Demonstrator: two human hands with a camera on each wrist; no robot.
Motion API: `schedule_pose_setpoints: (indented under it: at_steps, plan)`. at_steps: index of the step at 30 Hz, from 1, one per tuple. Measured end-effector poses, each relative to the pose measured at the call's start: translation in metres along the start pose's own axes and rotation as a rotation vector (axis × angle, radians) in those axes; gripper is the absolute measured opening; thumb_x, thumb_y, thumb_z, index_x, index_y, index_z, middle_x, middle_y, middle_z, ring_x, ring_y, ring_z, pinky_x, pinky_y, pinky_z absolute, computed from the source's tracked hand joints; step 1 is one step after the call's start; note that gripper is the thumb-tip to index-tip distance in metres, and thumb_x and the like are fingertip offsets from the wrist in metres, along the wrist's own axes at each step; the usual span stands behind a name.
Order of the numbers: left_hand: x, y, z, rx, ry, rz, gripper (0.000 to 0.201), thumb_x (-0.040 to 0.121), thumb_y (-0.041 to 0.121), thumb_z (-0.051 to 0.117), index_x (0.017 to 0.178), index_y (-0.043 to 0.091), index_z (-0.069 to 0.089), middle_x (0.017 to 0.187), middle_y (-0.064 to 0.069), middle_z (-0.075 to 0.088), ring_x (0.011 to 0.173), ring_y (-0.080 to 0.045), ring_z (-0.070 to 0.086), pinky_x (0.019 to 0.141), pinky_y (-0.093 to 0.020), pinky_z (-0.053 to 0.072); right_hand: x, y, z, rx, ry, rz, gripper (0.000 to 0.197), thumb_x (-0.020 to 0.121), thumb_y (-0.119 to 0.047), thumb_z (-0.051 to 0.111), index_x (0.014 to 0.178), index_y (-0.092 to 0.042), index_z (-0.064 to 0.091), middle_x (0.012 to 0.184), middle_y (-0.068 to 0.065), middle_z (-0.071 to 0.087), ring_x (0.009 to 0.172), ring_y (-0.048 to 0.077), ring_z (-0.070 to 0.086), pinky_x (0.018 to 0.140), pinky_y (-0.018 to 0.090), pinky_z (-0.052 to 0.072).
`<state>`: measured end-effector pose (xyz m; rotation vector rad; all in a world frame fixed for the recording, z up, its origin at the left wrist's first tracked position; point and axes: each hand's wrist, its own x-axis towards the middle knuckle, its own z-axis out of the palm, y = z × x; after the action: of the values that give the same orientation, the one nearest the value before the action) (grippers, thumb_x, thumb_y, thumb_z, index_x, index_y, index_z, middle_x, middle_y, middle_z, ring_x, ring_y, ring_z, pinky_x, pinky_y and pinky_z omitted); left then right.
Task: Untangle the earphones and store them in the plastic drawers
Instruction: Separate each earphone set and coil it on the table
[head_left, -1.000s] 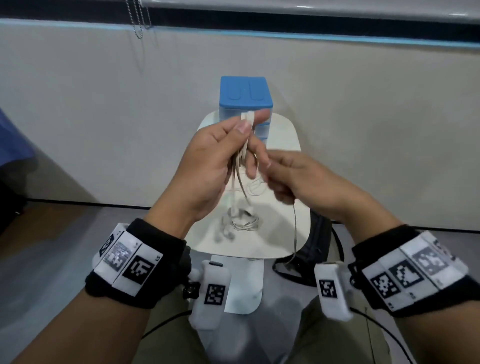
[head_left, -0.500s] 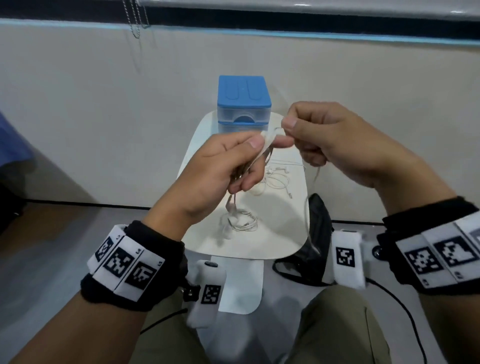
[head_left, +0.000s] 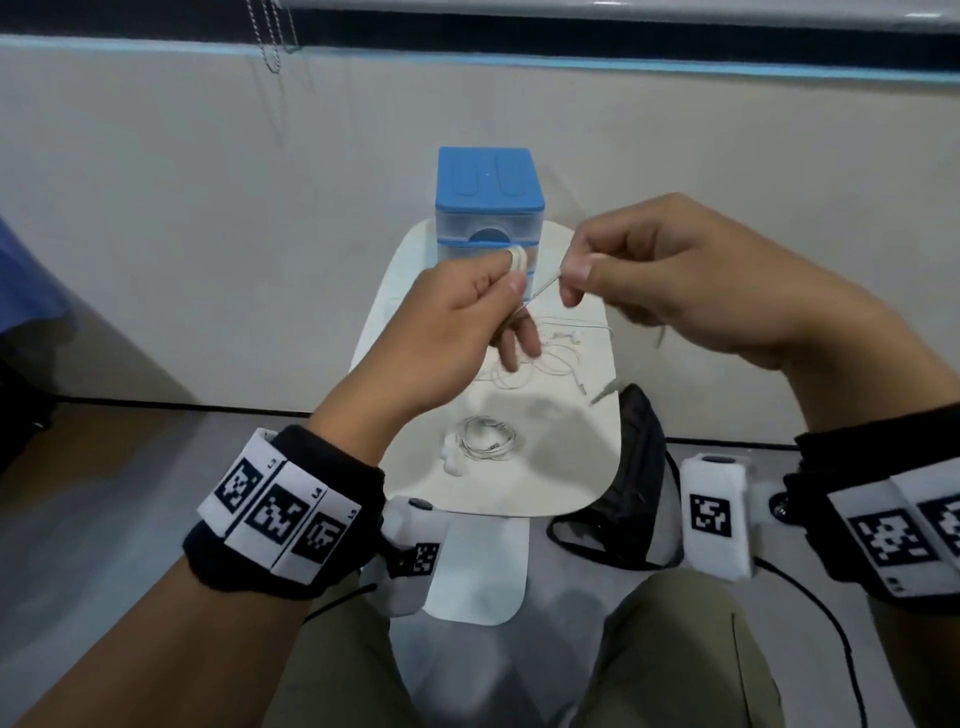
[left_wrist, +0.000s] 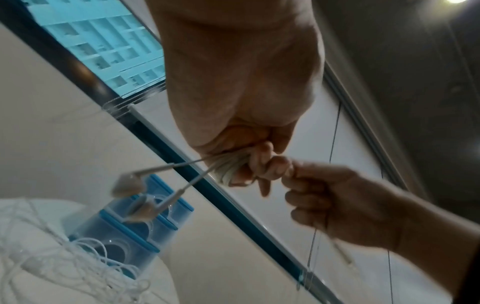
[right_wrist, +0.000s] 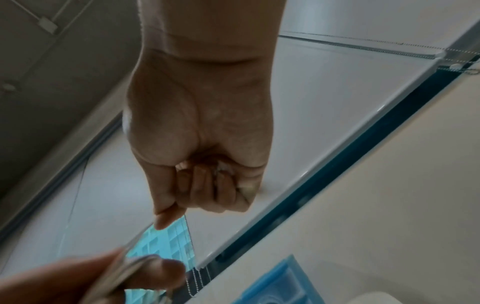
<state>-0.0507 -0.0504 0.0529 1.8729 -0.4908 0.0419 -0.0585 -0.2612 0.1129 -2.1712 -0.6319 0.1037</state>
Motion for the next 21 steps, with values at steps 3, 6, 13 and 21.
schedule_pose_setpoints:
  at_steps: [3, 6, 13, 21]
  plan:
    - [-0.004, 0.003, -0.005, -0.068, -0.114, -0.023, 0.04, 0.11, 0.024, 0.042, 0.097, 0.002, 0.072, 0.052, -0.004, 0.049, 0.05, -0.017, 0.037, 0.056, -0.027, 0.031, 0.005, 0.013, -0.004, -0.02, 0.143, 0.005, 0.026, 0.105, -0.022, 0.058, 0.083, -0.015, 0.07, 0.056, -0.009, 0.039, 0.061, 0.021, 0.03, 0.052, 0.027, 0.025]
    - [-0.005, 0.003, -0.015, -0.319, -0.161, -0.007, 0.039, 0.109, 0.018, 0.039, 0.118, -0.001, 0.071, 0.047, 0.004, 0.039, 0.054, -0.028, 0.023, 0.059, -0.033, 0.026, 0.006, 0.032, 0.008, 0.025, 0.169, 0.035, 0.028, 0.107, -0.022, 0.054, 0.087, -0.008, 0.067, 0.06, -0.01, 0.04, 0.06, 0.015, 0.034, 0.055, 0.025, 0.028]
    - [0.002, 0.004, -0.004, -0.54, 0.13, -0.054, 0.021, 0.109, 0.015, 0.049, 0.121, 0.005, 0.063, 0.097, -0.01, 0.08, 0.094, -0.019, 0.076, 0.072, -0.02, 0.056, 0.014, 0.024, 0.065, -0.381, 0.128, -0.027, 0.026, 0.107, -0.028, 0.05, 0.082, -0.028, 0.061, 0.065, -0.011, 0.052, 0.062, 0.008, 0.05, 0.059, 0.02, 0.036]
    - [0.015, 0.005, -0.019, -0.339, 0.116, -0.277, 0.041, 0.107, 0.017, 0.049, 0.071, 0.012, 0.068, 0.065, -0.004, 0.065, 0.055, -0.016, 0.06, 0.061, -0.027, 0.057, 0.019, -0.006, 0.072, -0.529, 0.176, -0.152, 0.044, 0.09, -0.006, 0.046, 0.13, -0.021, 0.037, 0.062, -0.001, 0.047, 0.056, 0.03, 0.048, 0.051, 0.045, 0.042]
